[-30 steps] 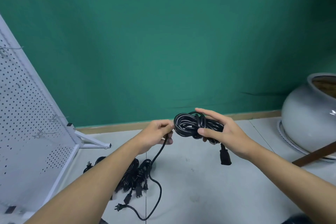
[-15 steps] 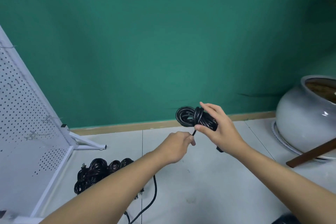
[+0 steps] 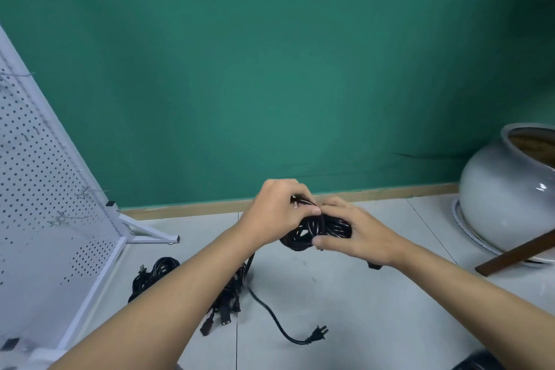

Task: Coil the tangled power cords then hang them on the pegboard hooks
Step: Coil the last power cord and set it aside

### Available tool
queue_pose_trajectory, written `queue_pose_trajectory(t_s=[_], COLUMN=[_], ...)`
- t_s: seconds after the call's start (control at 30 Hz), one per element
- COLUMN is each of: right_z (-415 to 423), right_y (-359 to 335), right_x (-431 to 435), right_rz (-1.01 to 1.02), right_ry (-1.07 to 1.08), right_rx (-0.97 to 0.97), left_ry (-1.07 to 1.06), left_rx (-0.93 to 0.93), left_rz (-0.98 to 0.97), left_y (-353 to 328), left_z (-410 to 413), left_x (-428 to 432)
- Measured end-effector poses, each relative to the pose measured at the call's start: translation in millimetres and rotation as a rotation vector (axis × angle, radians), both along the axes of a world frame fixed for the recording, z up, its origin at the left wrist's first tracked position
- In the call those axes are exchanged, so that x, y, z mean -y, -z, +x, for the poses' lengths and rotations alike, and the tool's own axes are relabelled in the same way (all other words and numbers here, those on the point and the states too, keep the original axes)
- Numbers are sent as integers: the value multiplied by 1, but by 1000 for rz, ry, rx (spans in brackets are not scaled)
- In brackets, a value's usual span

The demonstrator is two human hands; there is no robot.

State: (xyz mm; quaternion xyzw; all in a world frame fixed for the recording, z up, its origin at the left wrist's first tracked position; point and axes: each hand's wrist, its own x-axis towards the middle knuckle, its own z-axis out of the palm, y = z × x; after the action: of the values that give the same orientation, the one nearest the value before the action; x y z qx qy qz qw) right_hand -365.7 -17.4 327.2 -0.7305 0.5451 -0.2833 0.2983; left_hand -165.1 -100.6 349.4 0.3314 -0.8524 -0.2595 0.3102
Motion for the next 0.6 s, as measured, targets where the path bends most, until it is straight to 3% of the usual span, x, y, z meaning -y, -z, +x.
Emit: queue_pose_trajectory(t_s=[0.2, 0.37, 0.5, 0.6], right_z=[4, 0, -3, -8], right_y=[-10, -20, -20, -25], right_x=[-3, -5, -1, 3], right_rz=[91, 260, 214, 137], right_ry=[10, -4, 66, 104], right_rx=[303, 491, 697, 857], left_ry=[-97, 95, 73, 86], left_rx=[-70, -166, -56, 43], left_rz=[317, 621, 611, 719], left_y=[4, 7, 28, 49], left_z=[13, 29, 35, 37], left_x=[18, 27, 40, 38])
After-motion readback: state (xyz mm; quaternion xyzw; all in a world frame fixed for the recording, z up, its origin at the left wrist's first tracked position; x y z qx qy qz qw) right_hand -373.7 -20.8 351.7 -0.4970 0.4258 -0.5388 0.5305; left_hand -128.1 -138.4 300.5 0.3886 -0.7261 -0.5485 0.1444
